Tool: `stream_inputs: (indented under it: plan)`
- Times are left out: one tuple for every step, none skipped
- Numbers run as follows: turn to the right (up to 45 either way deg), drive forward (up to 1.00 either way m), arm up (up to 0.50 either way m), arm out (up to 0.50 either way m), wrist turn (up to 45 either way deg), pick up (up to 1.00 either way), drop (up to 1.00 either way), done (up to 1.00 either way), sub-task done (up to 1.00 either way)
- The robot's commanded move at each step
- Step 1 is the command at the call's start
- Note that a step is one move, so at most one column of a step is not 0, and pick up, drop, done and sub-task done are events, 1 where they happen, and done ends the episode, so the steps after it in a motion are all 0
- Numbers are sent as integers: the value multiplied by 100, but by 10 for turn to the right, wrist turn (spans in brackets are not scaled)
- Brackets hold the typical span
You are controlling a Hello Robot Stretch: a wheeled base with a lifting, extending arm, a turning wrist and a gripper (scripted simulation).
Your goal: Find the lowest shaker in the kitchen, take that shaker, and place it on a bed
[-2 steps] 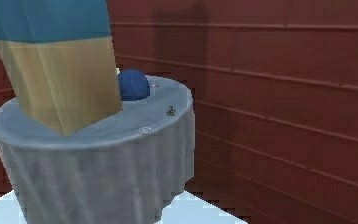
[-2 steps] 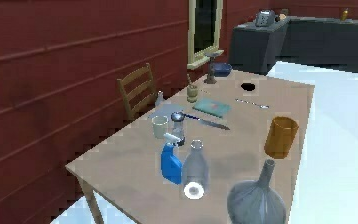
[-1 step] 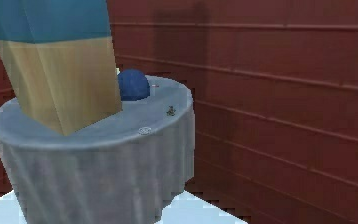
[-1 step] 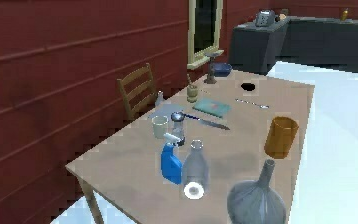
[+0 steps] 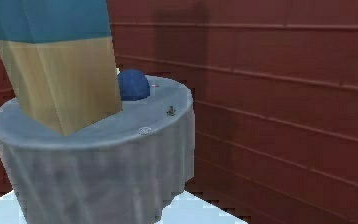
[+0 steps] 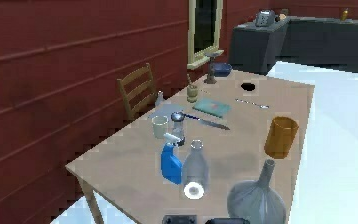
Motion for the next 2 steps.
stream_inputs:
  plan:
    - [0,0,0,50,0,0,0,0,0]
    - [0,0,0,0,450,0,0,0,0]
